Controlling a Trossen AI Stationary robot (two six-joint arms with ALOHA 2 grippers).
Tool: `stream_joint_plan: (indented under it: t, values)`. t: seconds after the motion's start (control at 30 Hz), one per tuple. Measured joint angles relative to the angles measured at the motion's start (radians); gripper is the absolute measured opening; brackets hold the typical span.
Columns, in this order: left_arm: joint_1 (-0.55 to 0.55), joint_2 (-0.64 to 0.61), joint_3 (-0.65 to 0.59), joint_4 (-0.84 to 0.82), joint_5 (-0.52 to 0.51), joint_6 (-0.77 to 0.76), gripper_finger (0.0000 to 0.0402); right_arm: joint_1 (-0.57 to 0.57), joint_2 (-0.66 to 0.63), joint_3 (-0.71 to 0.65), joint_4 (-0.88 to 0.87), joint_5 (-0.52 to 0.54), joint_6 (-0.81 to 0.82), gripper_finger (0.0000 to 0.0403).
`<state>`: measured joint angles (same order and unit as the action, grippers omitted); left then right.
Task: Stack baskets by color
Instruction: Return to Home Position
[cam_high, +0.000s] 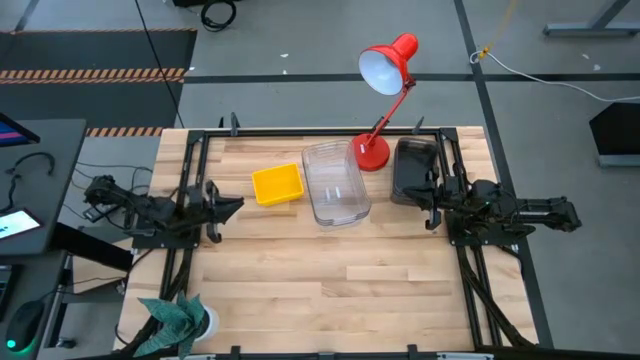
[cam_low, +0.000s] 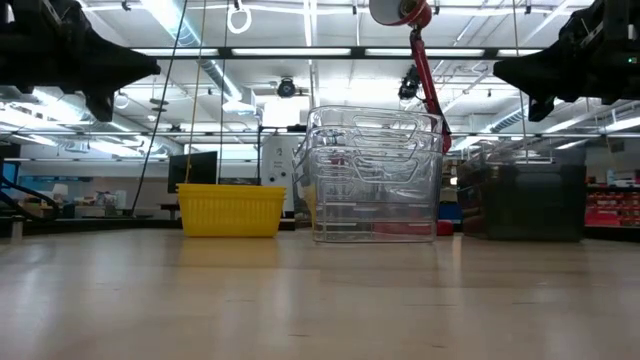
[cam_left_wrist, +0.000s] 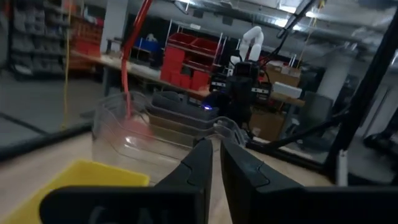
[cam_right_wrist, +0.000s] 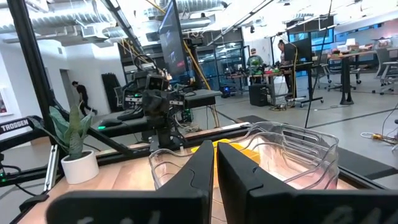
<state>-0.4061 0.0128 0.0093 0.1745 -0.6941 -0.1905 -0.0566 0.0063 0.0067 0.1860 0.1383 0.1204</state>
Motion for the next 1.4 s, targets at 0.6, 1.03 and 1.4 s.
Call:
stream_joint_plan:
  t: [0.6,1.03,1.4]
  values:
    - [0.0,0.0,0.0,-0.004,0.0,-0.026,0.0039,0.0,0.0,0.0,0.0,0.001,0.0,0.0028]
    - [0.0,0.0,-0.001,-0.004,0.0,-0.025,0.0031,0.0,0.0,0.0,0.0,0.001,0.0,0.0027]
    - [0.0,0.0,-0.001,-0.009,0.0,-0.025,0.0038,0.0,0.0,0.0,0.0,0.001,0.0,0.0028]
